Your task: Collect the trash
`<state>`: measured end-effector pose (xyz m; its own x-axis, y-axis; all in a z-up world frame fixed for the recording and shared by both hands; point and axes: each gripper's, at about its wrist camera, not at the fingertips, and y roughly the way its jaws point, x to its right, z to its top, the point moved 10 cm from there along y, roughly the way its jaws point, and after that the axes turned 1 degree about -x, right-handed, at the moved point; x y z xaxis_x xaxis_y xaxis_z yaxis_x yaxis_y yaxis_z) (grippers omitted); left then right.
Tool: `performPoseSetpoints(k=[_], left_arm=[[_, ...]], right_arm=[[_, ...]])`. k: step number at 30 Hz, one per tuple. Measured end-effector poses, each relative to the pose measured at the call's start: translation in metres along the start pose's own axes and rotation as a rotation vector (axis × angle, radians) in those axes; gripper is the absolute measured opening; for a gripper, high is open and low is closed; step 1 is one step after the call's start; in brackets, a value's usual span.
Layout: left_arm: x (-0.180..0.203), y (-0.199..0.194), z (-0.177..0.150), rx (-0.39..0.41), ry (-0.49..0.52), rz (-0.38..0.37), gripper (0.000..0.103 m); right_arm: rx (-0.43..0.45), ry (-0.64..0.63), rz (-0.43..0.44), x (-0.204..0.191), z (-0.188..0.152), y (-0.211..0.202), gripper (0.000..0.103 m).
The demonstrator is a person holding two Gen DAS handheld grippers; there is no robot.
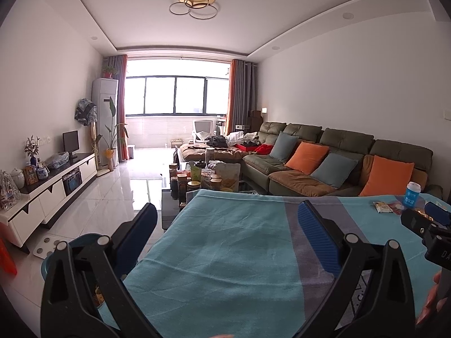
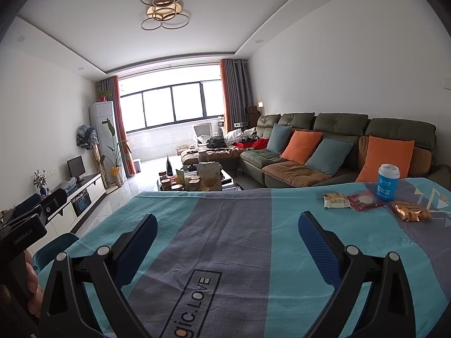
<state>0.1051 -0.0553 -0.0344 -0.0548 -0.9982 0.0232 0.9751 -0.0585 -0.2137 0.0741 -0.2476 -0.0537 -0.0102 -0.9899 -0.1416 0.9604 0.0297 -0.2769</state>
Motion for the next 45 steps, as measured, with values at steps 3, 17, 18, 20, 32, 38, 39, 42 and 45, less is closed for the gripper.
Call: performPoseSetpoints(k=[3, 17, 18, 20, 32, 38, 39, 42, 45], left_arm=[[0.0004, -0.0004, 0.0012, 0.004, 0.006, 0.003, 0.098], [0.0026, -0.0014, 0.0035, 0.016, 0.019, 0.011, 0.098], [0.0025, -0.0015, 0.004, 0.016, 0.019, 0.01, 0.098], [0.0025, -0.0013, 0.0039, 0.016, 0.019, 0.01, 0.098], [0.0019, -0.002, 0.0027, 0.01, 0.017, 0.008, 0.098], [0.0007, -0.0018, 0.0015, 0.008, 0.015, 0.009, 0.098], [0.0008, -0.002, 0.0017, 0.008, 0.016, 0.01, 0.098], [0.0005, -0.0019, 0.0014, 0.006, 0.015, 0.009, 0.098], [-0.0001, -0.0021, 0.0011, 0.006, 0.015, 0.009, 0.098]], right_arm=[[0.0, 0.002, -0.003, 0.0029, 0.0007, -0.0001, 0.097], [0.003, 0.004, -0.009, 0.0065, 0.0029, -0.0001, 0.097], [0.004, 0.004, -0.01, 0.0069, 0.0031, -0.0004, 0.097], [0.003, 0.004, -0.011, 0.0071, 0.0029, -0.0007, 0.097], [0.004, 0.004, -0.011, 0.0076, 0.0031, -0.0007, 0.097], [0.004, 0.004, -0.012, 0.0076, 0.0029, -0.0008, 0.097], [0.002, 0.003, -0.012, 0.0081, 0.003, -0.0006, 0.097], [0.004, 0.005, -0.012, 0.0075, 0.0028, -0.0014, 0.097], [0.003, 0.003, -0.012, 0.0074, 0.0026, -0.0015, 0.097]])
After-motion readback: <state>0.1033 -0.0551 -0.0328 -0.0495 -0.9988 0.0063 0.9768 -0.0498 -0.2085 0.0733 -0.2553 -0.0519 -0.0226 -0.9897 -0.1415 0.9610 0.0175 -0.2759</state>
